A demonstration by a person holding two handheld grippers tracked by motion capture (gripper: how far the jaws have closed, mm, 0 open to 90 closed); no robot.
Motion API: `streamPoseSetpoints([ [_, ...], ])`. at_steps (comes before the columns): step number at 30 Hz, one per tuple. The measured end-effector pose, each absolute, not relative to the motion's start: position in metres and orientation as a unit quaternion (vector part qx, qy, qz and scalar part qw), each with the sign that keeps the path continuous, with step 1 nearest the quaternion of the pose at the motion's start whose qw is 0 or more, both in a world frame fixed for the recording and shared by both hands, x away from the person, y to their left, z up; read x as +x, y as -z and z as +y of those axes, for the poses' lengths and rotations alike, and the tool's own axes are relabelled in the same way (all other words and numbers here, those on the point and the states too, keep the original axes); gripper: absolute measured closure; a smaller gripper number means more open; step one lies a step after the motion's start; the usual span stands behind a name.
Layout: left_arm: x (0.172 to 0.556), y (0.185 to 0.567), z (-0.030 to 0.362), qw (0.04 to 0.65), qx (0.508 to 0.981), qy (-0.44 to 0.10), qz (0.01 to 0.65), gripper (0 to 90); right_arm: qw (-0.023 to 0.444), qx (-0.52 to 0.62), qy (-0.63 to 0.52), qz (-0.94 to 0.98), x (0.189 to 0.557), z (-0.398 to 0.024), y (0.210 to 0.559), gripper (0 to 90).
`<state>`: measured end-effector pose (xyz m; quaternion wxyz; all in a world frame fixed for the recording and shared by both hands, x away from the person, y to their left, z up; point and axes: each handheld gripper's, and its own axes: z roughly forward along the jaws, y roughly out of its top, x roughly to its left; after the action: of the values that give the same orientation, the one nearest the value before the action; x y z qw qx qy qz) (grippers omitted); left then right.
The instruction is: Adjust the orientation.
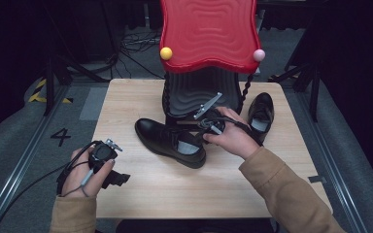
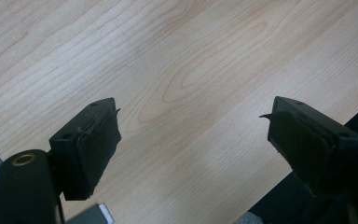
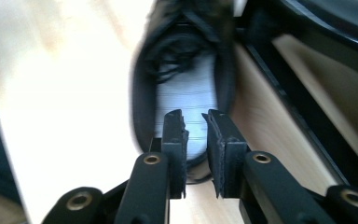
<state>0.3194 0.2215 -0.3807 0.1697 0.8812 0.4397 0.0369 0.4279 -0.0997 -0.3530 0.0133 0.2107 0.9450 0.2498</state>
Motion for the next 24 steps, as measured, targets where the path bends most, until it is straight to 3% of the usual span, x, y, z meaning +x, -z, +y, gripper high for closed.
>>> streamPoseSetpoints([
  [15,0.321,0.38,0.22,0.173,0.881,-0.039,0.439,17.4,-0.006,0.155,-0.158,0.975,0.42,-0.058,0.387,65.0],
  [24,0.319,0.38,0.222,0.174,0.88,-0.04,0.441,17.4,-0.019,0.143,-0.117,0.983,0.422,-0.044,0.407,69.8],
])
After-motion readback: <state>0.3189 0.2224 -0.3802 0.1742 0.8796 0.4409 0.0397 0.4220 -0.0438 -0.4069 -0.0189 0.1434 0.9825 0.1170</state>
